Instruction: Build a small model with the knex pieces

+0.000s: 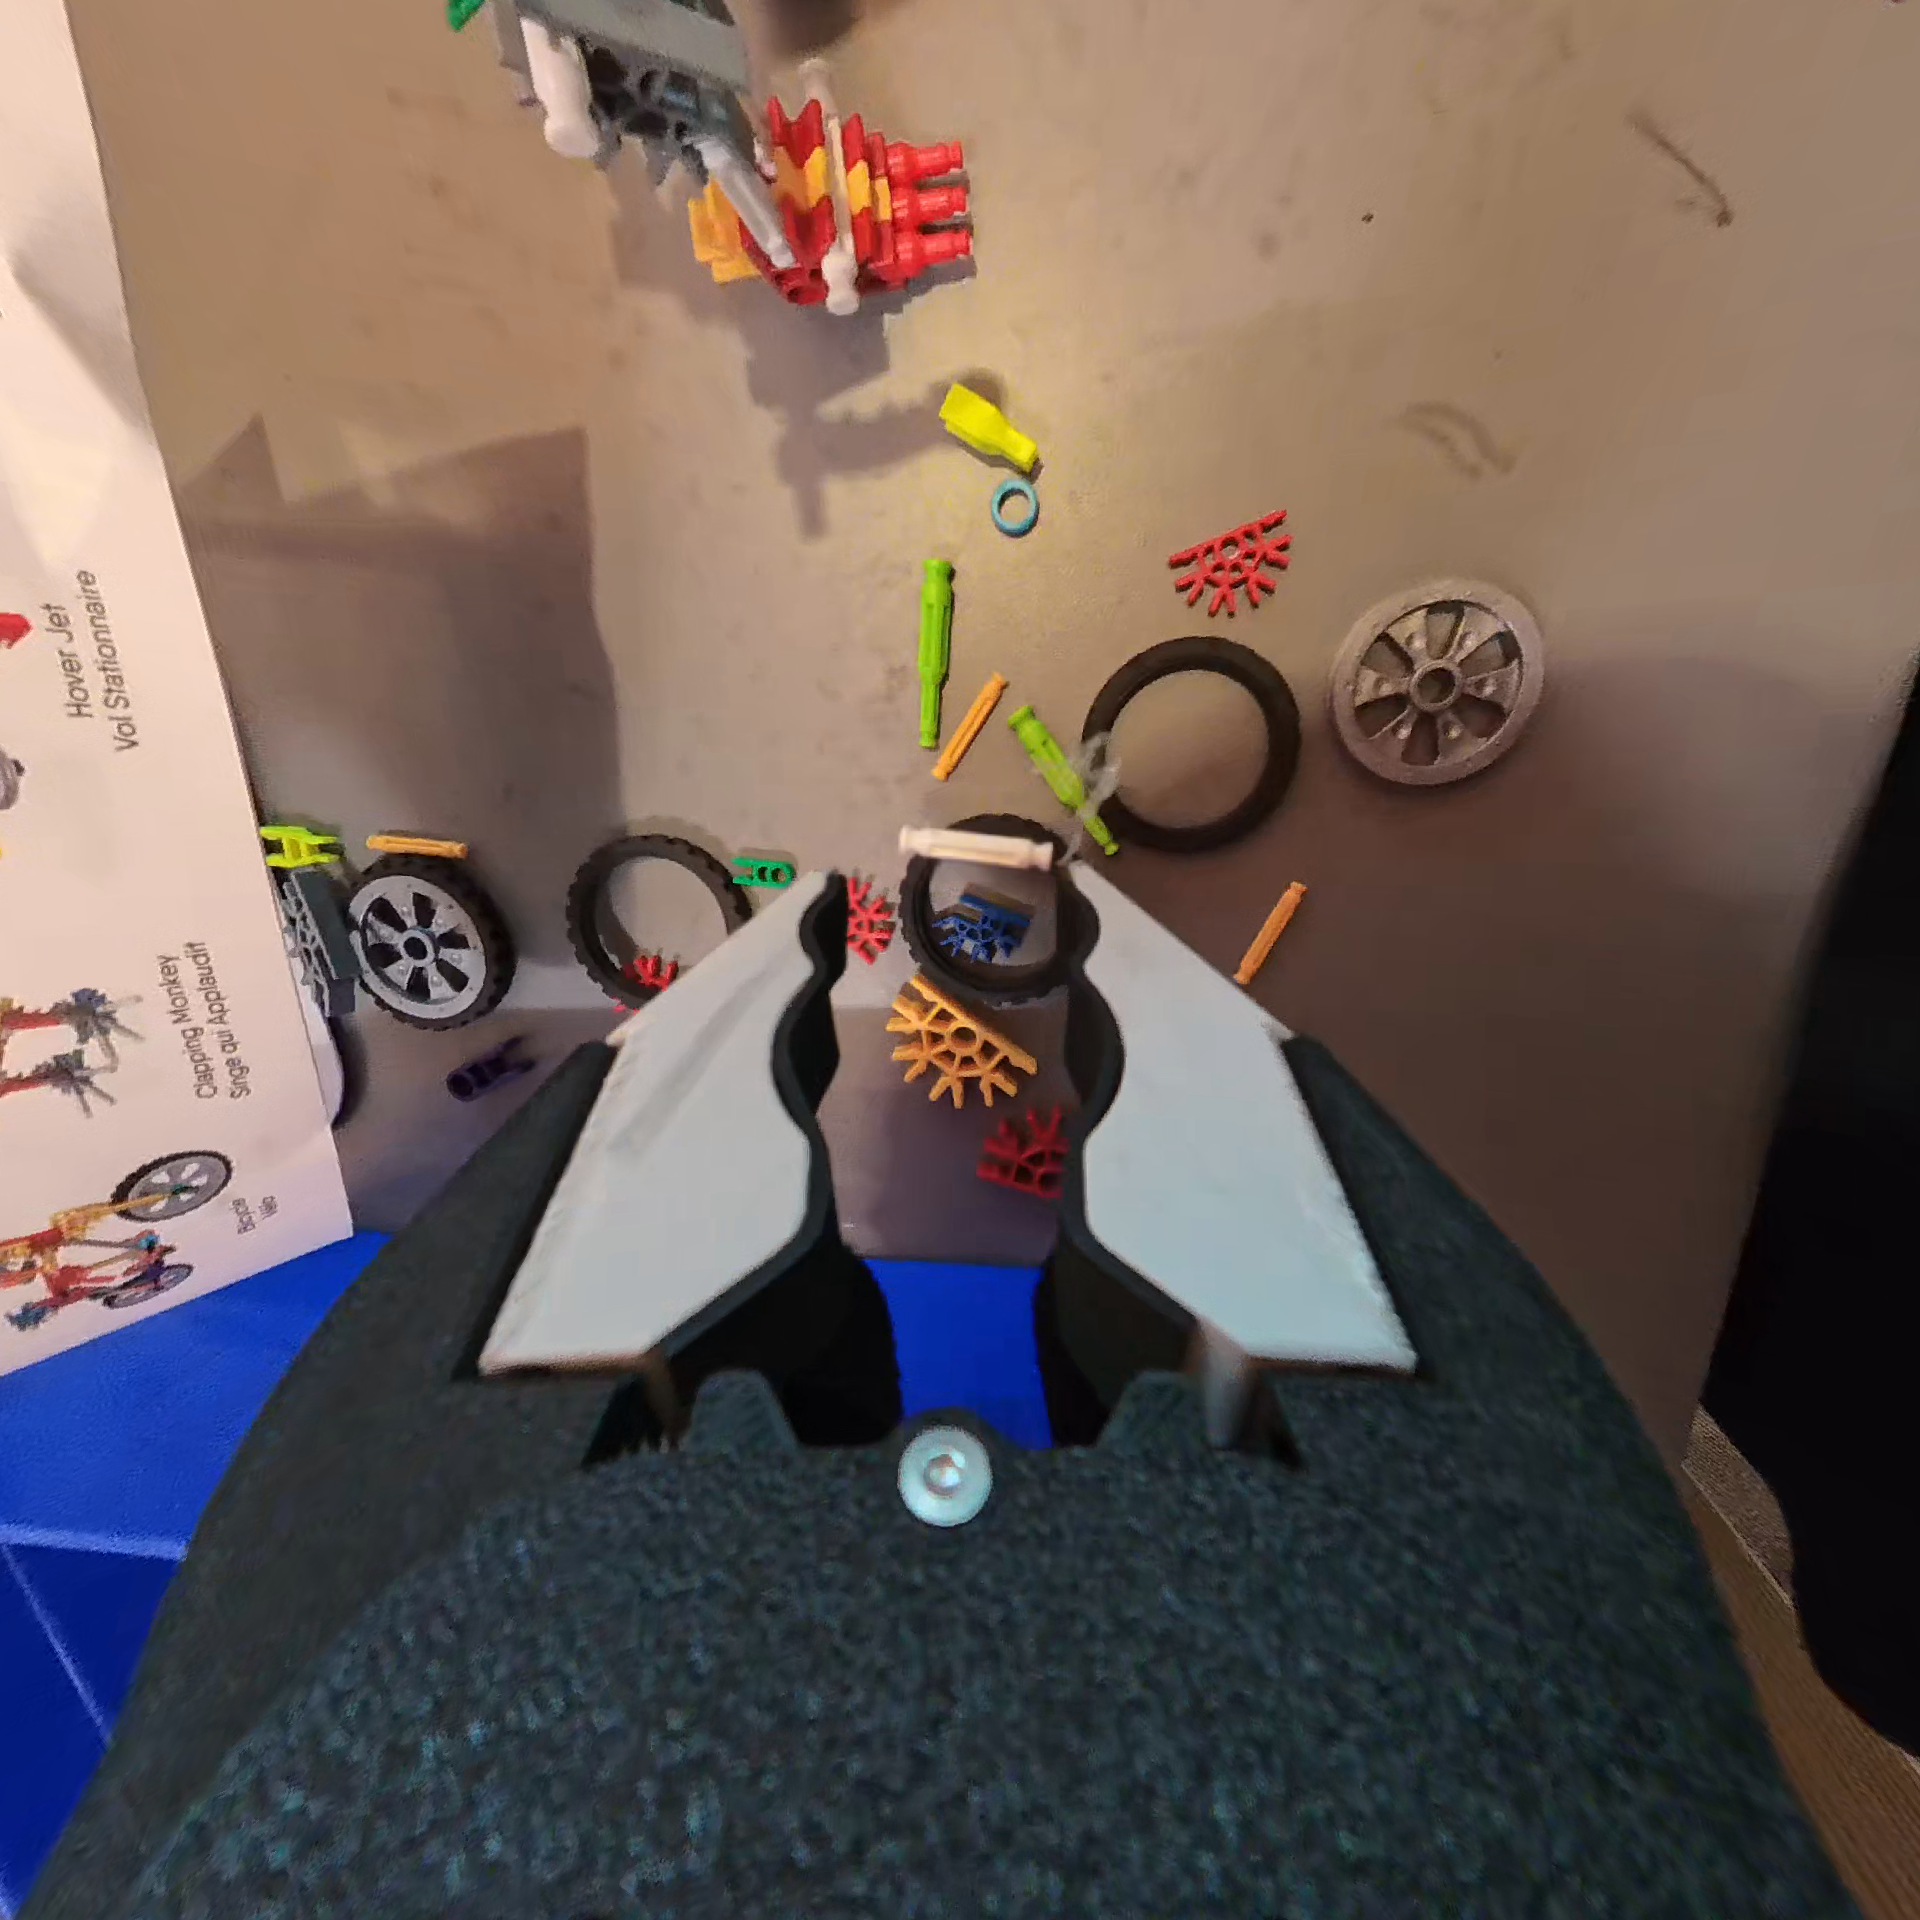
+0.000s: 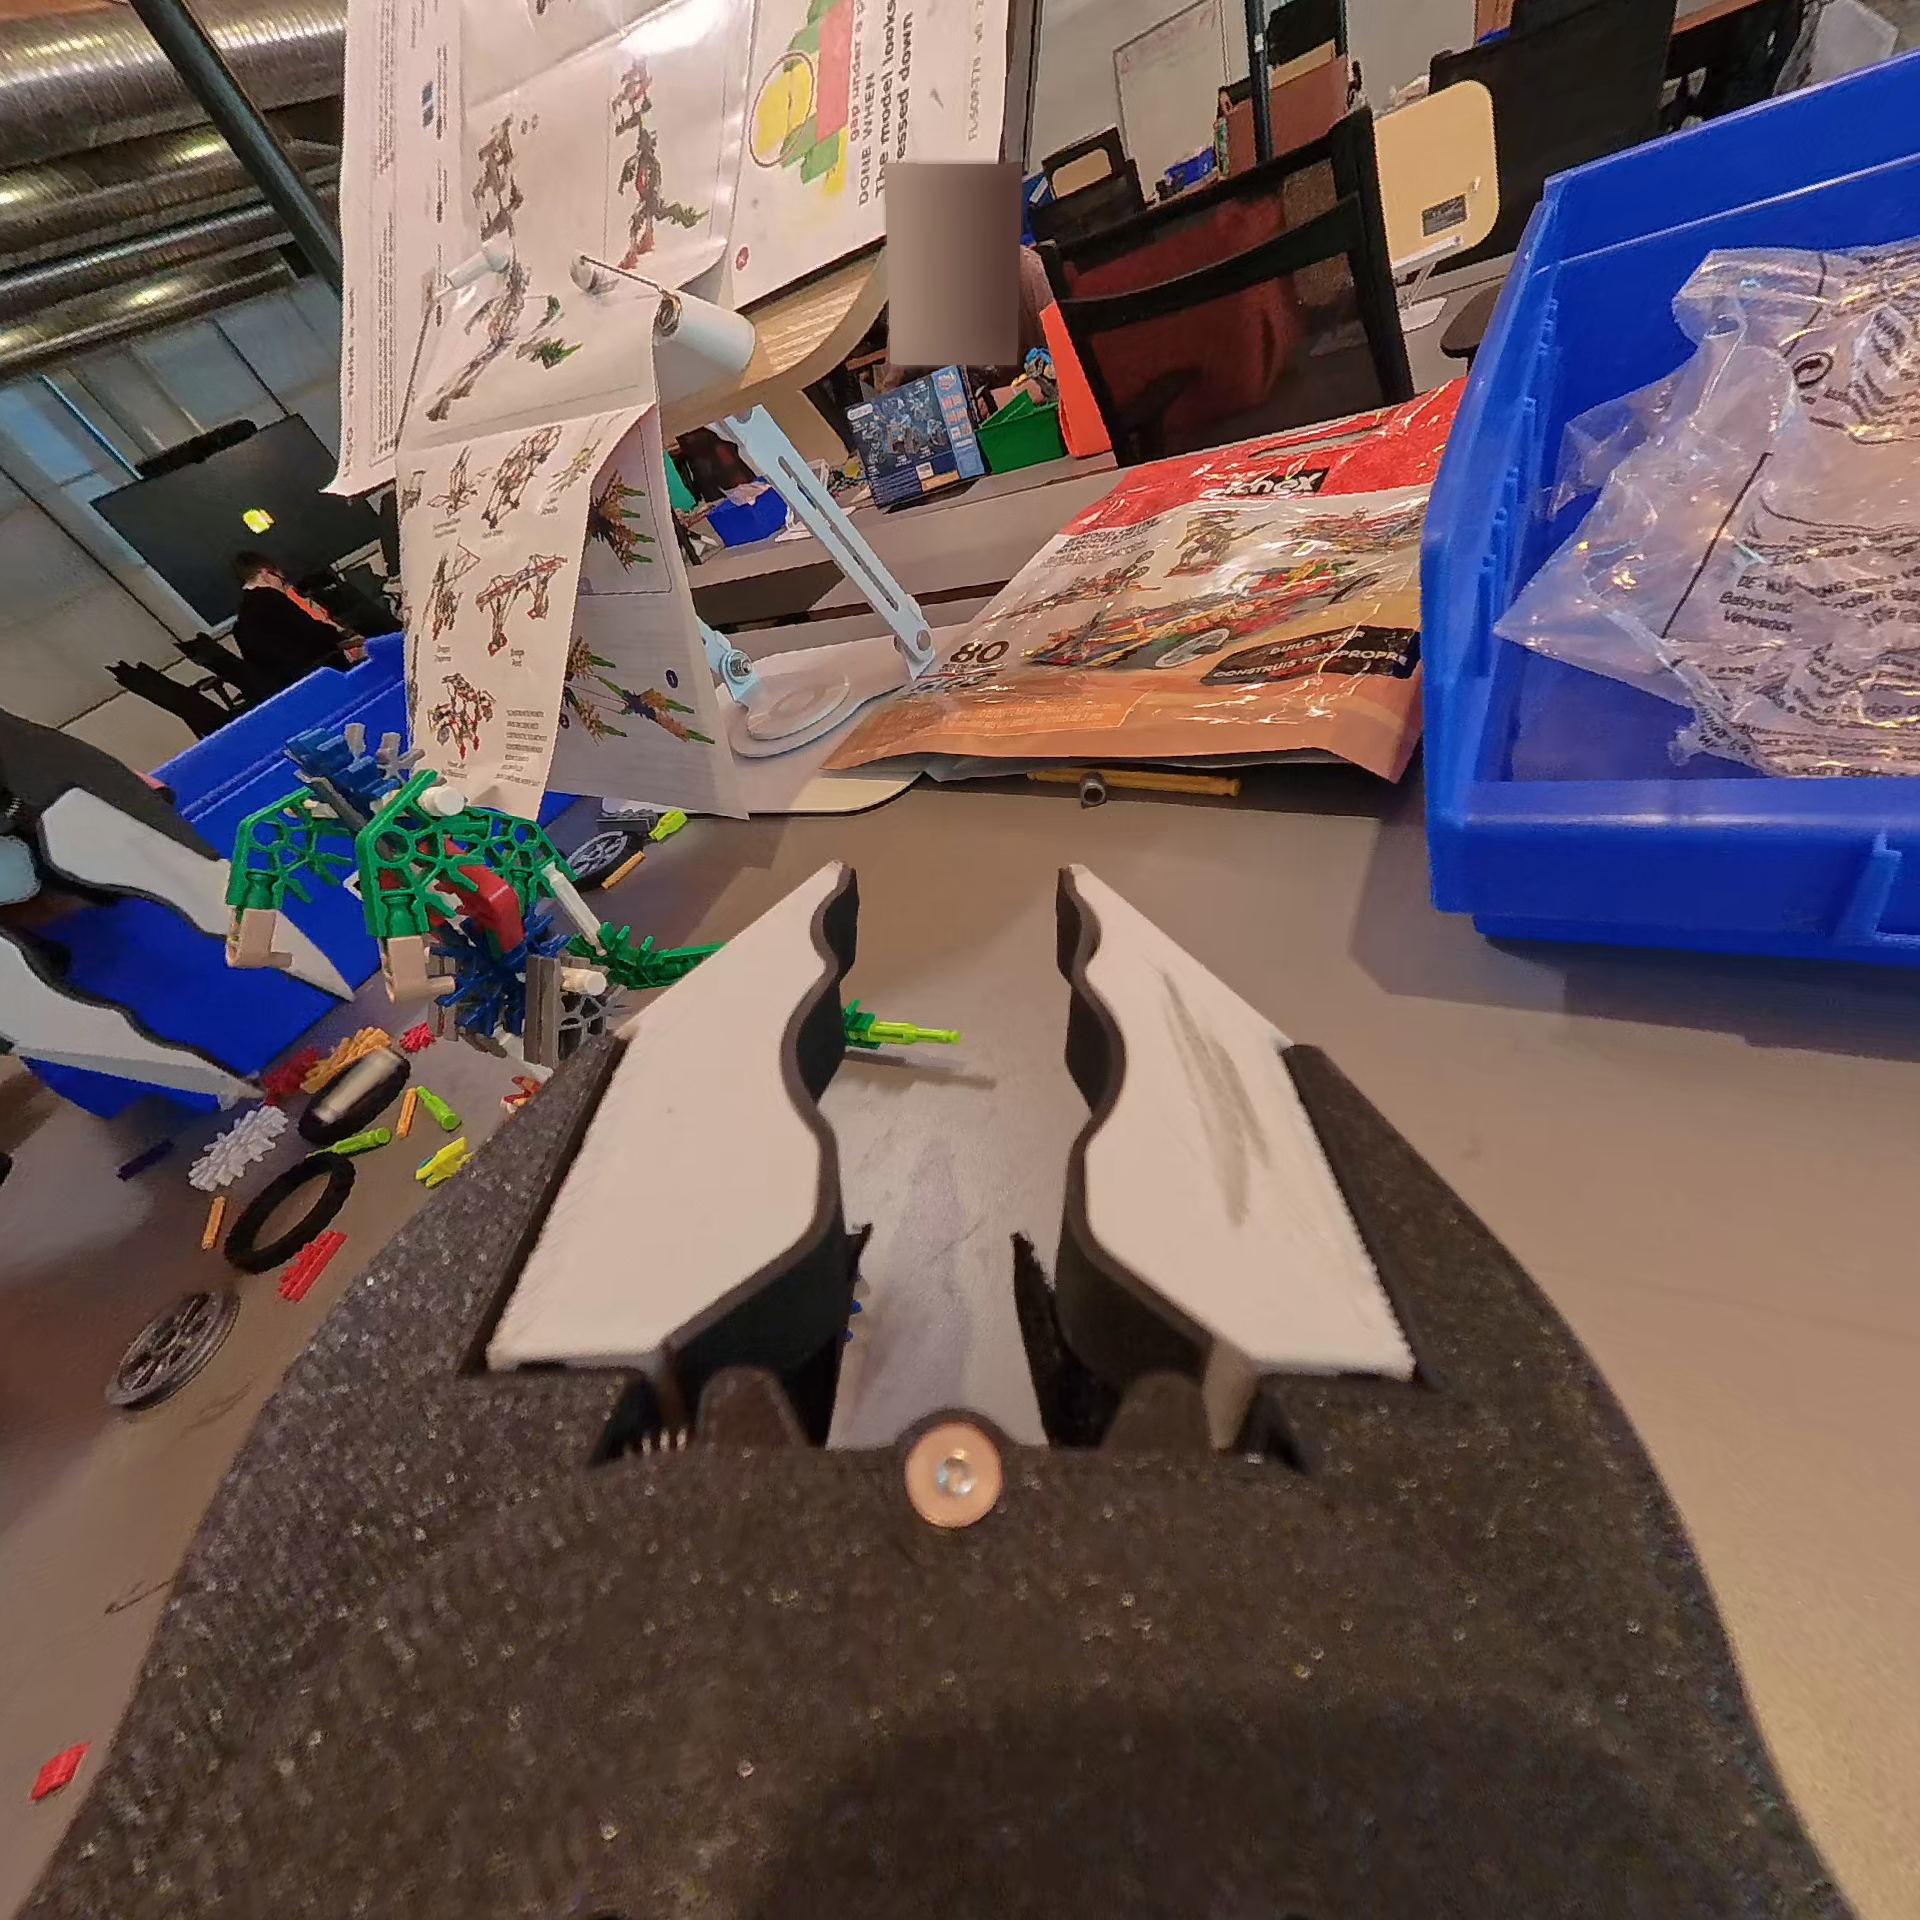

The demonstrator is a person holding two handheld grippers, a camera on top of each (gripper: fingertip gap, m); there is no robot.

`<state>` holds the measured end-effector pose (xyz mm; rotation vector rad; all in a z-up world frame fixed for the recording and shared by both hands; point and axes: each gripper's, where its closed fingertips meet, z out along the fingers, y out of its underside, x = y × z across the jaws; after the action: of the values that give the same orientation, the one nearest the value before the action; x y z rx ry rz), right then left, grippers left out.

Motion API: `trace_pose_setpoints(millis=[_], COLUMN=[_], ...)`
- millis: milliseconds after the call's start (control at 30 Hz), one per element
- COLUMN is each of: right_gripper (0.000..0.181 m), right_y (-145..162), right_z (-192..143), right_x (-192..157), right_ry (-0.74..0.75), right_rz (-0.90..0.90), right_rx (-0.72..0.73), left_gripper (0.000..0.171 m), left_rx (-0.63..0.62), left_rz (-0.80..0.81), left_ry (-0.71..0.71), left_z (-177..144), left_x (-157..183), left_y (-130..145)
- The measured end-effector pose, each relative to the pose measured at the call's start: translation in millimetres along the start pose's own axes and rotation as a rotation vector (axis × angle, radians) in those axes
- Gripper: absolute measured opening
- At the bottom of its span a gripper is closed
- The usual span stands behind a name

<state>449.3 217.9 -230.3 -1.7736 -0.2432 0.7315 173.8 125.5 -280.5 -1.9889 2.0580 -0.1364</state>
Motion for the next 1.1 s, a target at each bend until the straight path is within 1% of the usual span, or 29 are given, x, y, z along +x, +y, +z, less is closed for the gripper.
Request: trace_pose_setpoints(millis=[100,233,333,400,467,567,633,667,733,833,900,967,1100], right_gripper=[0.038,0.038,0.038,0.038,0.038,0.038,0.038,0.038,0.038,0.038,0.038,0.038,0.038], right_y=[0,1,1,1,2,2,2,2,2,1,2,2,3], right_z=[0,1,1,1,2,2,2,1,1,1,1,2,2], right_x=[0,0,0,0,0,1,0,0,0,1,1,1,1], right_ry=[-0.001,-0.002,-0.002,-0.001,-0.001,0.001,0.001,0.002,0.003,0.003,0.003,0.003,0.004], right_rz=[0.002,0.004,0.005,0.005,0.005,0.004,0.003,0.002,0.001,0.002,0.003,0.003,0.003], right_rx=[-0.003,-0.009,-0.012,-0.012,-0.014,-0.016,-0.015,-0.014,-0.012,-0.01,-0.012,-0.016,-0.022], left_gripper=[0.044,0.045,0.049,0.049,0.046,0.046,0.044,0.043,0.037,0.035,0.034,0.034,0.032], left_rx=[0.025,0.172,0.243,0.267,0.29,0.295,0.313,0.312,0.295,0.23,0.201,0.2,0.14], left_rz=[-0.004,-0.107,-0.195,-0.241,-0.232,-0.196,-0.225,-0.258,-0.33,-0.404,-0.437,-0.473,-0.56], left_ry=[-0.014,0.001,0.048,0.058,0.025,-0.013,-0.03,-0.041,-0.083,-0.113,-0.113,-0.072,0.025], left_z=[-3,-29,-47,-52,-56,-66,-78,-84,-93,-96,-91,-82,-46], left_x=[-2,-10,-15,-18,-21,-22,-30,-36,-50,-59,-58,-51,-31], left_y=[-3,-13,-4,3,5,11,22,32,57,97,115,125,142])
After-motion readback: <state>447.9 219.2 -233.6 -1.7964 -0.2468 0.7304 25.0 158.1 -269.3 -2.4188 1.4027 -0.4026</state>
